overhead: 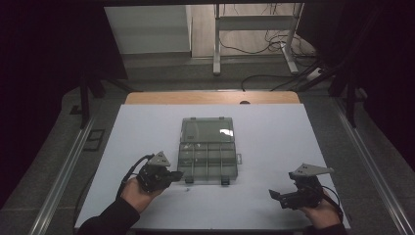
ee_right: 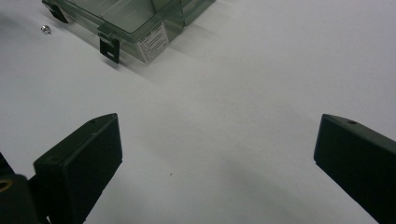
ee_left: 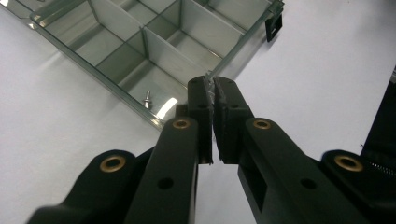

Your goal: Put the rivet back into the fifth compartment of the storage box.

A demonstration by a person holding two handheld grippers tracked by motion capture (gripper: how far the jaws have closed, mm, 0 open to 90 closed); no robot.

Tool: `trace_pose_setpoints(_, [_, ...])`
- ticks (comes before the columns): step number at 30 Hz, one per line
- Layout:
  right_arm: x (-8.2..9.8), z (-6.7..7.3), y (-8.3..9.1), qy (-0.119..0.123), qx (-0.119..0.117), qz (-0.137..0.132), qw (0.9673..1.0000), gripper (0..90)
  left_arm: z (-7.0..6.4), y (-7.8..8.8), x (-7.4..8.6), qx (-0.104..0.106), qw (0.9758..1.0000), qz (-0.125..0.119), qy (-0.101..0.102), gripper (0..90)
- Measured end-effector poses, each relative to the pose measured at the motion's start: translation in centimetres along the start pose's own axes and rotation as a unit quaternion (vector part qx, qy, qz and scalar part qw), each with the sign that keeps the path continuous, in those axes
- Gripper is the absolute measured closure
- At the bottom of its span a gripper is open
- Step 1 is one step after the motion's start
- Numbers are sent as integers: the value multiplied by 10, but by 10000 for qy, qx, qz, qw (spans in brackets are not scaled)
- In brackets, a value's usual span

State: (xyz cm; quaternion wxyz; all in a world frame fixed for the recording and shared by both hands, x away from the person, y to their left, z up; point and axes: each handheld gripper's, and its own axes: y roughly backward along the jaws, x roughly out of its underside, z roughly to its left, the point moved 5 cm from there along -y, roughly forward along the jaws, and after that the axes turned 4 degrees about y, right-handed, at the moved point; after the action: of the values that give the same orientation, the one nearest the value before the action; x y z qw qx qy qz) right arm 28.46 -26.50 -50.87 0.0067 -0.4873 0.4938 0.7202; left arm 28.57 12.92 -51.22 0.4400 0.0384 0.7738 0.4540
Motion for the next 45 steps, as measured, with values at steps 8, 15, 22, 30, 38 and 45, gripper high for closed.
trace_pose_setpoints(8, [0, 0, 0, -5, -1, 8, 10000, 7, 5, -2, -5, -89, 9999, -51, 10, 869])
trace_pose_setpoints(15, [0, 0, 0, -18, -9, -7, 10000, 7, 10, -6, -10, -182, 9998, -77, 18, 869])
trace_pose_setpoints(22, [0, -2, 1, -82, -18, -94, 9999, 0, 14, -13, -14, -258, 9996, -64, 5, 869])
trace_pose_setpoints(30, [0, -2, 3, -72, -2, -158, 9998, 0, 21, -23, -17, -335, 9994, 0, 85, 868])
trace_pose_setpoints(38, [0, -1, 2, -67, -7, -122, 9999, 0, 27, -35, -18, -395, 9990, 141, 147, 867])
trace_pose_setpoints(45, [0, -1, 2, -65, -5, -108, 9999, 0, 28, -43, -17, -384, 9989, 240, 120, 853])
